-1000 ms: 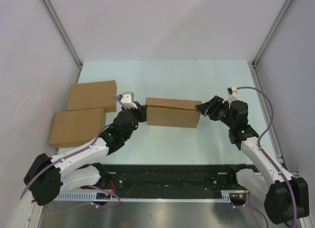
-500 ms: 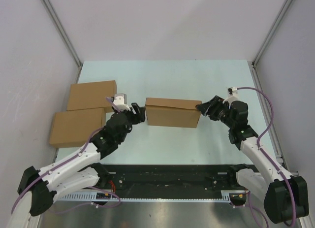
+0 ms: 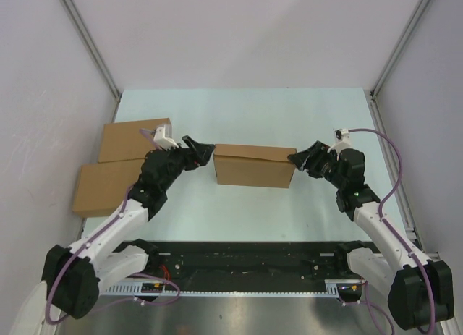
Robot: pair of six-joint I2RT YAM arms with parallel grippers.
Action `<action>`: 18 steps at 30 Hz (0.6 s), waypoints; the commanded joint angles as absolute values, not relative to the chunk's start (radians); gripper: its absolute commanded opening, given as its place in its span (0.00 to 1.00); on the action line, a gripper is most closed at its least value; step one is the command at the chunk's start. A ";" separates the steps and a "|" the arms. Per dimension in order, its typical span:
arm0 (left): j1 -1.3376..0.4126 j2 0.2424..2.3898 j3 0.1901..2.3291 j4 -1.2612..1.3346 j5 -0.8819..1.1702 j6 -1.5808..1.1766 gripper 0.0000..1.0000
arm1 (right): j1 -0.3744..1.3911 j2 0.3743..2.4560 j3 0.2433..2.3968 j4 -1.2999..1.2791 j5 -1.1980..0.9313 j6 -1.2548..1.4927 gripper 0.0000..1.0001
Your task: Fold the paper box
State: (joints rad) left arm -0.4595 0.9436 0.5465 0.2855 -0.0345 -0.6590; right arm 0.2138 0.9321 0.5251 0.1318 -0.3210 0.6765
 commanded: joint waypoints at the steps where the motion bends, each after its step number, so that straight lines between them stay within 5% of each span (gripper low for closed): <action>1: -0.371 1.031 0.555 0.423 0.296 -0.824 0.85 | 0.209 0.927 0.511 0.075 -0.307 0.638 0.65; 9: -0.357 1.127 0.563 0.540 0.386 -0.903 0.80 | 0.207 0.930 0.511 0.074 -0.304 0.635 0.65; 18: -0.348 1.172 0.522 0.560 0.400 -0.925 0.60 | 0.207 0.930 0.511 0.068 -0.302 0.627 0.65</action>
